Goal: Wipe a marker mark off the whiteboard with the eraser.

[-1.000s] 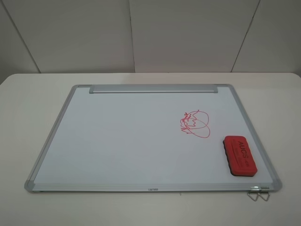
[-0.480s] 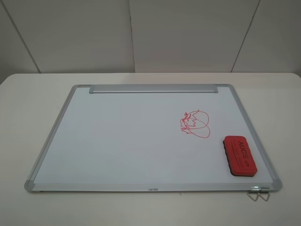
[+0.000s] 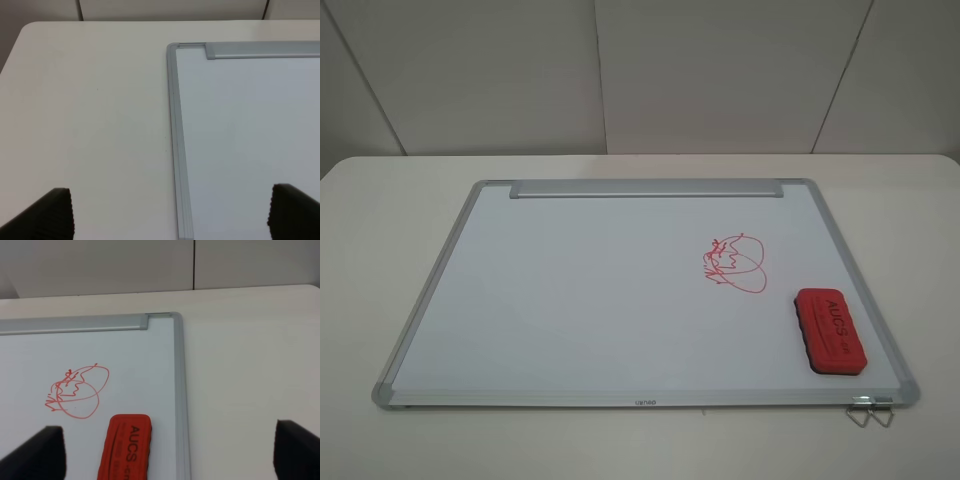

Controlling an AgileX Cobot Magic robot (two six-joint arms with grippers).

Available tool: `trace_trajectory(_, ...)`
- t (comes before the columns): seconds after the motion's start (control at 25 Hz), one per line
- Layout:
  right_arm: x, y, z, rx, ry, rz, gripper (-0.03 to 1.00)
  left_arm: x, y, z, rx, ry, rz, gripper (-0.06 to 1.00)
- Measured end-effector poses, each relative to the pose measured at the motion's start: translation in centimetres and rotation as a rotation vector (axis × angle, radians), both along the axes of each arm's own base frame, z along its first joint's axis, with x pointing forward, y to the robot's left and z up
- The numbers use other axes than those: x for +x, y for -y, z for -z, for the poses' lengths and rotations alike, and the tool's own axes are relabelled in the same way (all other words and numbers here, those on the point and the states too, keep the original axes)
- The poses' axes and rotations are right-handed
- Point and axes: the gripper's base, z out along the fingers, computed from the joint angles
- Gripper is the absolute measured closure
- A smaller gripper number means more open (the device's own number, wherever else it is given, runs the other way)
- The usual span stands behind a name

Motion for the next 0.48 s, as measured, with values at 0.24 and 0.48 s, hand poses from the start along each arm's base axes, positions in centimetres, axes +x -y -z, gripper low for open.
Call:
trace_trajectory(0.24,0.0,0.0,0.0,0.0,0.0,0.0,0.23,0.0,0.0,0.0,0.0,0.0,0.0,0.17)
trace_trajectory(0.48,0.0,0.0,0.0,0.0,0.0,0.0,0.23,0.0,0.0,0.0,0.0,0.0,0.0,0.17)
